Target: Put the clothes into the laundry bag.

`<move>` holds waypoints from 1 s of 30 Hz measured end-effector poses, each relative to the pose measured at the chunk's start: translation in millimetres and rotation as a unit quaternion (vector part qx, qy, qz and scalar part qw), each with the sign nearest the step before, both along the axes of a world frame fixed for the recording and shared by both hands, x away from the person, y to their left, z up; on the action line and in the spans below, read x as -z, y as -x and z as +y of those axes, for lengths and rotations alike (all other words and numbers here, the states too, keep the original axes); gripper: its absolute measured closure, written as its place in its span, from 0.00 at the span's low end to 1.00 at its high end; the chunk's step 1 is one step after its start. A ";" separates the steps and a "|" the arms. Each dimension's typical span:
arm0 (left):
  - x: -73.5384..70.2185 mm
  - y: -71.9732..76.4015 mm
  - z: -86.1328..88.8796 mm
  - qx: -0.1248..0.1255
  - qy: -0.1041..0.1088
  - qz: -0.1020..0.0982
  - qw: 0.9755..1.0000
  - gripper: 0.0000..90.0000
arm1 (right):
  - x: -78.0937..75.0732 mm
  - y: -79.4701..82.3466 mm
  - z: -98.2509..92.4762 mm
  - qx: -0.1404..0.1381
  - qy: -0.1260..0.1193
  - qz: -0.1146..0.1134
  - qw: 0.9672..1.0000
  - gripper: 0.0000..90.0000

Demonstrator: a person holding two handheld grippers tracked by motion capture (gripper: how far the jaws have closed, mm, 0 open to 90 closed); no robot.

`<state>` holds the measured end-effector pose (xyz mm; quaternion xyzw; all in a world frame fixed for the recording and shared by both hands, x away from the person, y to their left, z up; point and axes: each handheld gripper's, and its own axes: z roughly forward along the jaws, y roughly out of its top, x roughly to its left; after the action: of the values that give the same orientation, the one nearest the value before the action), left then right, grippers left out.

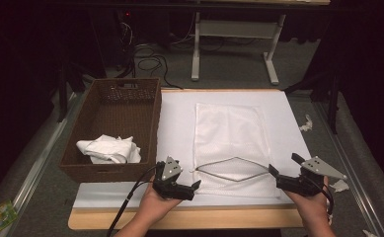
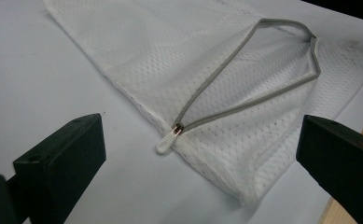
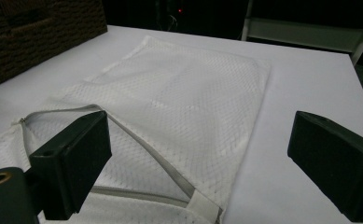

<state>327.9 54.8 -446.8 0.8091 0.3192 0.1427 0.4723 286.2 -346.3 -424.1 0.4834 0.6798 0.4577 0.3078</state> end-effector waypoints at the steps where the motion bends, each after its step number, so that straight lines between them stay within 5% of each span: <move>1: 0.0 0.2 0.1 -0.004 -0.001 -0.007 1.000 0.03 | -0.5 1.3 -1.8 0.001 -0.004 -0.002 1.000 0.08; 20: 1.1 1.9 -4.2 -0.015 0.013 -0.022 1.000 0.06 | -4.1 4.9 -10.0 -0.010 -0.004 -0.016 1.000 0.06; 24: 0.5 5.0 -4.5 -0.011 0.026 -0.014 0.999 0.08 | -5.8 5.6 -10.4 -0.007 0.000 -0.018 1.000 0.07; 30: 13.2 11.5 -15.0 0.005 0.009 0.003 1.000 0.20 | -4.4 6.8 -11.8 -0.009 0.002 -0.016 1.000 0.09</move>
<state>316.5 39.8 -460.0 0.8066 0.3182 0.1349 0.4795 279.3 -358.2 -419.7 0.4691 0.6799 0.4670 0.3158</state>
